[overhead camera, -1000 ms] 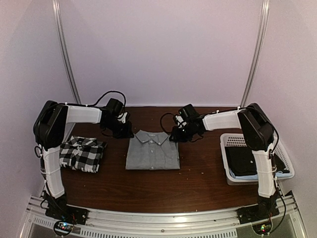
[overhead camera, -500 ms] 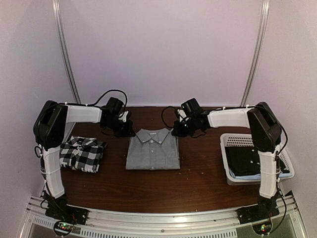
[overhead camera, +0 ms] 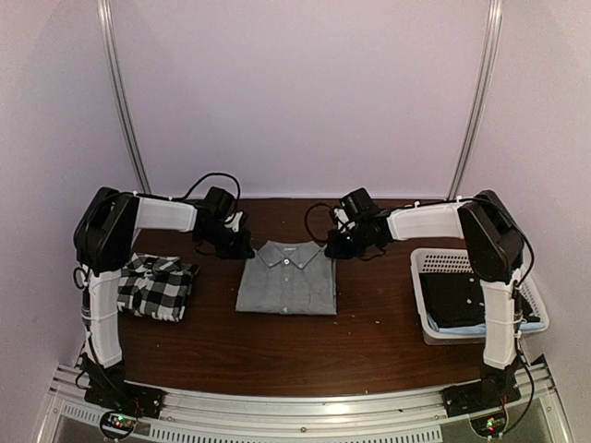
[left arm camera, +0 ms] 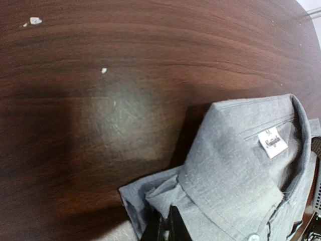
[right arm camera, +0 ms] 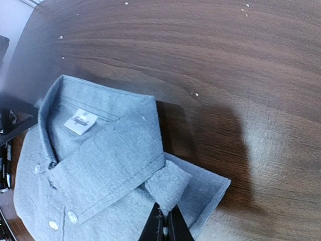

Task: Fold and stack the long sleeve shirts
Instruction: Adjust the square-folded shirt at the center of the board.

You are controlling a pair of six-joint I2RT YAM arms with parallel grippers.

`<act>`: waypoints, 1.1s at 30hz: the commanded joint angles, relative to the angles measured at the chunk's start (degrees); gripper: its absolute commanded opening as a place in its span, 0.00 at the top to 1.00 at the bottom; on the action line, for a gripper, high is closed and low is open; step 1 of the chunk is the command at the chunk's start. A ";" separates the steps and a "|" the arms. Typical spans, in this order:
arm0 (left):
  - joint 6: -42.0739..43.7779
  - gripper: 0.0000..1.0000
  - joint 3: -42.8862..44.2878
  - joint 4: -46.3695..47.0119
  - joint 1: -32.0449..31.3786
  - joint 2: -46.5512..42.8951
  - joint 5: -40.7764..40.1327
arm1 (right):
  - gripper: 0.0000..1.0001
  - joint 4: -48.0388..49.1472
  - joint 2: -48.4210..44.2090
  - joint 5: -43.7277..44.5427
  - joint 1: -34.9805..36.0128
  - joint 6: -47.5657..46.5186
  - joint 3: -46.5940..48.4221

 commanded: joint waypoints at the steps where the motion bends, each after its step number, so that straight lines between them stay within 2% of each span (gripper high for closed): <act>1: 1.85 0.88 2.60 0.87 1.13 2.11 -3.98 | 0.94 -0.34 2.36 2.53 -1.58 -0.68 -0.35; 6: 2.80 0.76 3.54 0.35 1.13 2.52 -4.99 | 0.89 -1.75 2.15 3.62 -1.87 -1.38 0.23; 11: 3.60 0.69 4.32 -1.57 1.13 1.35 -7.24 | 0.76 -4.82 -1.09 7.00 -1.71 -2.19 0.74; 17: 3.65 0.63 3.01 -2.63 1.64 -2.80 -8.71 | 0.73 -6.21 -6.40 8.75 -0.11 -2.48 -1.08; 24: 2.42 0.59 -2.06 -2.13 1.66 -9.74 -8.58 | 0.71 -4.44 -7.92 5.29 3.10 -1.16 -3.63; 30: 1.14 0.58 -7.76 -1.34 1.62 -15.38 -7.66 | 0.59 -1.97 -7.62 3.42 3.48 0.79 -6.85; 33: 0.63 0.58 -10.11 -0.94 1.66 -17.67 -6.58 | 0.59 -2.30 -7.13 3.87 3.53 1.26 -7.72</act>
